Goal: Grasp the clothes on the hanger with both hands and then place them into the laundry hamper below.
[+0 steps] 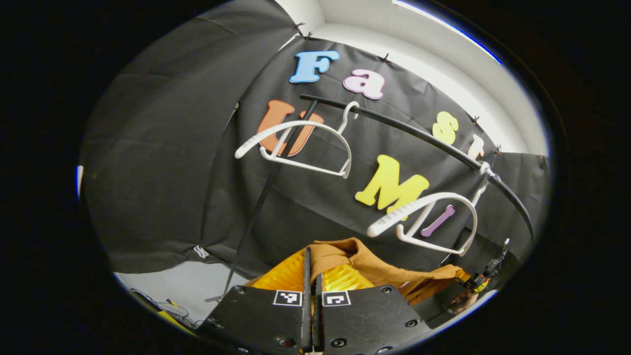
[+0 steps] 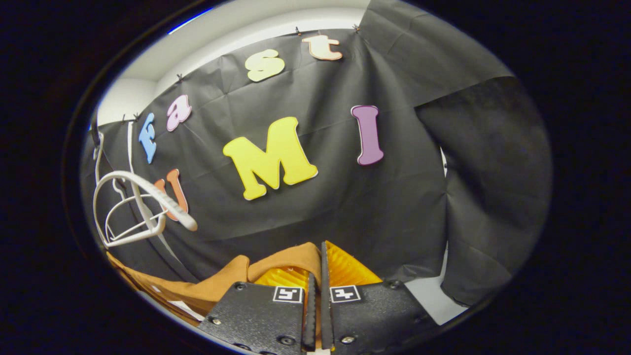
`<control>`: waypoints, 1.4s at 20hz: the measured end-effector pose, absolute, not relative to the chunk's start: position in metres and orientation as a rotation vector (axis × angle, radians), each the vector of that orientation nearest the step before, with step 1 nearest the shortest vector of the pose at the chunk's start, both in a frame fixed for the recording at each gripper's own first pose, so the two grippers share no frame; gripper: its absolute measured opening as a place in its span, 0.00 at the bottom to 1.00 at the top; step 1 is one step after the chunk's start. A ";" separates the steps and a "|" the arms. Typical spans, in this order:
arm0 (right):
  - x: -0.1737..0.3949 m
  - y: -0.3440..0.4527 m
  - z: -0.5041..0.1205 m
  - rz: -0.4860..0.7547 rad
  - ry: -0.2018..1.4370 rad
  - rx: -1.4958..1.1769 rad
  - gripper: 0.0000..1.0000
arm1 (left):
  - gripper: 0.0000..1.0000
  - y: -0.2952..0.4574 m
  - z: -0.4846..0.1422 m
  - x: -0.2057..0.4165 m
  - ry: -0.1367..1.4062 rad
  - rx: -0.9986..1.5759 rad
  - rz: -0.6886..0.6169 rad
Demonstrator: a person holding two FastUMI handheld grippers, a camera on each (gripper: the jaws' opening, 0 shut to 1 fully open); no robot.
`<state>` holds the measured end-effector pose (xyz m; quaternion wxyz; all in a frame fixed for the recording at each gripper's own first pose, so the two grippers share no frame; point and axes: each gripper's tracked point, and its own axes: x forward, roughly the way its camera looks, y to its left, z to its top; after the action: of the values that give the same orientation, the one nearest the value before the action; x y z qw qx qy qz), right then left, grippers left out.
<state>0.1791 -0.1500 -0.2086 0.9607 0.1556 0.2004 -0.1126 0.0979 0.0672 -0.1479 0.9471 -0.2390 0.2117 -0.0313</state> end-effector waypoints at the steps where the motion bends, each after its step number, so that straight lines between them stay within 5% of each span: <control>1: 0.174 -0.147 -0.212 -0.224 0.413 0.307 0.07 | 0.07 0.064 -0.146 0.094 0.425 -0.486 -0.073; 11: 0.123 -0.080 -0.221 -0.060 0.444 0.156 0.07 | 0.07 0.010 -0.127 0.058 0.402 -0.394 -0.215; 20: 0.096 -0.005 -0.134 0.160 0.328 0.157 0.07 | 0.01 -0.038 -0.053 0.041 0.295 -0.368 -0.372; 28: 0.075 0.060 -0.091 0.357 0.308 0.197 0.07 | 0.07 -0.090 -0.025 0.031 0.254 -0.325 -0.505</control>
<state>0.0754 0.0602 -0.0910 0.9676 0.0974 0.1523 0.1764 0.0314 -0.0900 -0.0253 0.9473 -0.1594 0.1250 -0.2481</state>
